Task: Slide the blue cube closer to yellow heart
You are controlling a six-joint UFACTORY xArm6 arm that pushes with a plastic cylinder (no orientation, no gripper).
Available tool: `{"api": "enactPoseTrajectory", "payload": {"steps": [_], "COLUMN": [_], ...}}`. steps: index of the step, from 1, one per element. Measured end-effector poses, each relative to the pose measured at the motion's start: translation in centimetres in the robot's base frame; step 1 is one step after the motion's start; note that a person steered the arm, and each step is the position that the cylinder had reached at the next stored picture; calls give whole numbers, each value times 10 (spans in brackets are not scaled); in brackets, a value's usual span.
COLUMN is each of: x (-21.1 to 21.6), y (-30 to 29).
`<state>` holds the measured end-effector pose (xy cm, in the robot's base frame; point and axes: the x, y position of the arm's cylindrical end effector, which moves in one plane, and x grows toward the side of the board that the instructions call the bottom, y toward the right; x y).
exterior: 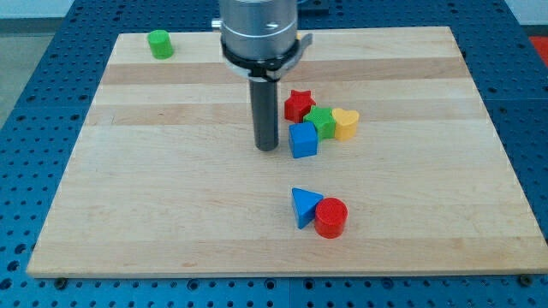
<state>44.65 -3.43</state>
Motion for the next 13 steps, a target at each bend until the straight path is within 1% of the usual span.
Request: {"api": "enactPoseTrajectory", "payload": {"steps": [1,2,3,5,6,7,8,9,11,13], "x": [0,-10,-2,31,37,62,70,68,49,49], "y": [1,14,49,117,101,96,106,128,145,185]}}
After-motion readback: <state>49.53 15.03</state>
